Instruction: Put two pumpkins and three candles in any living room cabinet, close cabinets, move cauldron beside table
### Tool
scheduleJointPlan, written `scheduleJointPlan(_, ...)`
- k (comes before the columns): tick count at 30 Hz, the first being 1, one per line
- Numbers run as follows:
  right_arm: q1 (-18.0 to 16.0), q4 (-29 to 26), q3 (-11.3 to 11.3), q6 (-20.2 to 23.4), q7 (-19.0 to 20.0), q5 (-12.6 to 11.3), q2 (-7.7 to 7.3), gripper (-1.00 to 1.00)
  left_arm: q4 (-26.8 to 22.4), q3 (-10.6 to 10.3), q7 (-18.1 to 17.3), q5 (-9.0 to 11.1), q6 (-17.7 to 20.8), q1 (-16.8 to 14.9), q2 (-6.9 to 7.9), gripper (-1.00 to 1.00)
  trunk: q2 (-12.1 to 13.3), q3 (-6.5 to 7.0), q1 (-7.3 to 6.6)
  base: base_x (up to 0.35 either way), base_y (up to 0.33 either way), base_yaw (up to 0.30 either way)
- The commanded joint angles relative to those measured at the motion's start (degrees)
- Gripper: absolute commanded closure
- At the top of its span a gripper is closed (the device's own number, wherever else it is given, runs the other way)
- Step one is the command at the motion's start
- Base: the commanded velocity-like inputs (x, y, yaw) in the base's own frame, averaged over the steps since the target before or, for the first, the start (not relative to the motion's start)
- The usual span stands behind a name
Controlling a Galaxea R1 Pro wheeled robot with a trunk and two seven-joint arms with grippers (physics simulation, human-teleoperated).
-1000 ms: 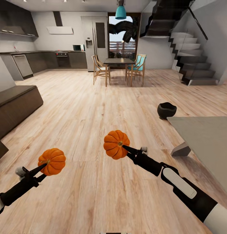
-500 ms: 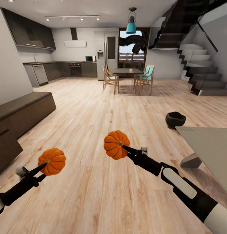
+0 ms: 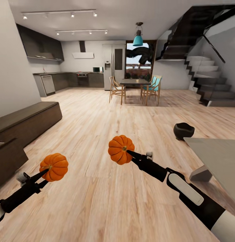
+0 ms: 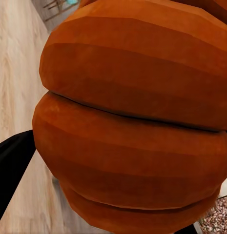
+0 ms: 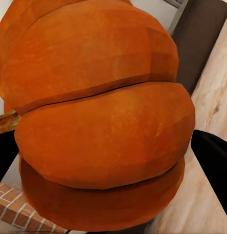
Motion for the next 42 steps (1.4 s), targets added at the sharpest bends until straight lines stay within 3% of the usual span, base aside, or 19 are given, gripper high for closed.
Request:
scheduleJointPlan(1, -0.06, 0.05, 0.11, 0.17, 0.02, -0.52, -0.06, 1.00, 0.02, -0.01, -0.06, 0.14, 0.53, -0.03, 0.00, 1.00, 0.00, 0.22, -0.03, 0.000, 0.000, 0.232)
scheduleJointPlan(14, -0.03, 0.26, 0.20, 0.17, -0.08, -0.44, 0.00, 1.00, 0.02, 0.07, -0.33, 0.22, 0.50, -0.03, 0.07, 1.00, 0.02, 1.27, -0.09, 0.007, -0.011, 0.247)
scheduleJointPlan(33, -0.03, 0.30, 0.37, 0.17, -2.43, -0.44, 0.03, 1.00, 0.06, 0.07, -0.23, 0.29, 0.53, -0.03, 0.07, 1.00, 0.02, 2.17, -0.09, 0.085, -0.235, 0.252)
scheduleJointPlan(42, -0.05, 0.27, 0.38, 0.18, -2.97, -0.44, 0.03, 1.00, 0.11, 0.07, -0.20, 0.29, 0.53, -0.03, 0.07, 1.00, 0.02, 2.59, -0.09, 0.087, 0.041, 0.255)
